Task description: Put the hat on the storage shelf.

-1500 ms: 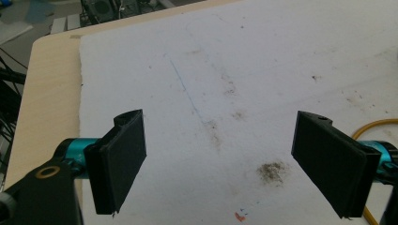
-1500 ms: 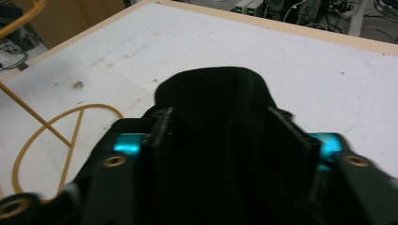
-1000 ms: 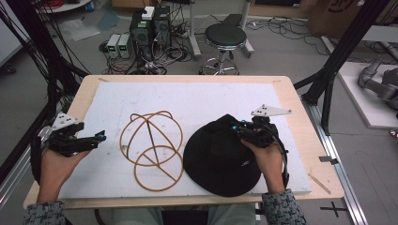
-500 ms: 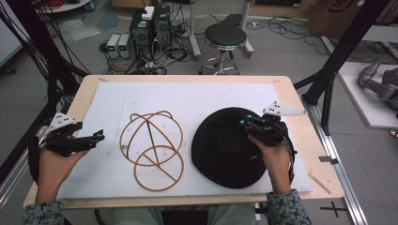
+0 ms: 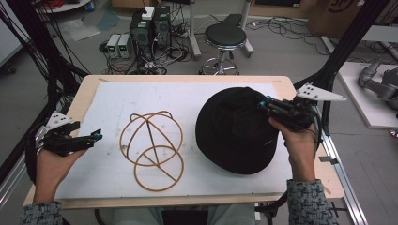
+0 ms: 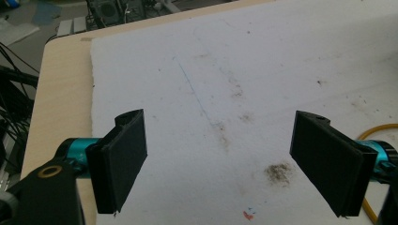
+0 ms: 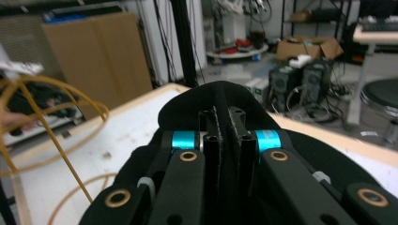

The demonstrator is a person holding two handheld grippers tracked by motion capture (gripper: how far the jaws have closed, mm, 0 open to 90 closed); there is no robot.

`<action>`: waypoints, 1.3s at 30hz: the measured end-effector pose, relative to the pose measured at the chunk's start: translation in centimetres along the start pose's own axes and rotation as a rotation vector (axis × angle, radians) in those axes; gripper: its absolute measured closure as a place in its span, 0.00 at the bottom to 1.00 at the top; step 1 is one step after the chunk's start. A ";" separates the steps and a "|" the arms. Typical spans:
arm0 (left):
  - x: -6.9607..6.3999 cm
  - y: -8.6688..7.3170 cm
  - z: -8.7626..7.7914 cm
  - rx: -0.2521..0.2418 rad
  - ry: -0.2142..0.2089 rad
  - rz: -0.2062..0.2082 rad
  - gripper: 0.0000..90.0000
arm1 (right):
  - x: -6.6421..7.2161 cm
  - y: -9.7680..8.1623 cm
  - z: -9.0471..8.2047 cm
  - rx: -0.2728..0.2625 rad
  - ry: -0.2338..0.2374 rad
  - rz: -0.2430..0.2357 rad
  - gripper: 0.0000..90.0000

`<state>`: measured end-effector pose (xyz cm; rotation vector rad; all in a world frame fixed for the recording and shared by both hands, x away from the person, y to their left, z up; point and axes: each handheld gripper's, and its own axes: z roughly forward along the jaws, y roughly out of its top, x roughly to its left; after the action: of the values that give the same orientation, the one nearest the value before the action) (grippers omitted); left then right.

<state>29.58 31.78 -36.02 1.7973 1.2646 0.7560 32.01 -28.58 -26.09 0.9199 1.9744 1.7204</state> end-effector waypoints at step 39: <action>0.7 0.3 -1.0 -0.030 0.005 -0.018 0.22 | 3.7 9.7 4.2 -0.268 0.494 0.048 0.96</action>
<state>29.05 32.64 -35.24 1.7589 1.2650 0.7660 34.35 -22.61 -16.94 0.4839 1.9319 2.3438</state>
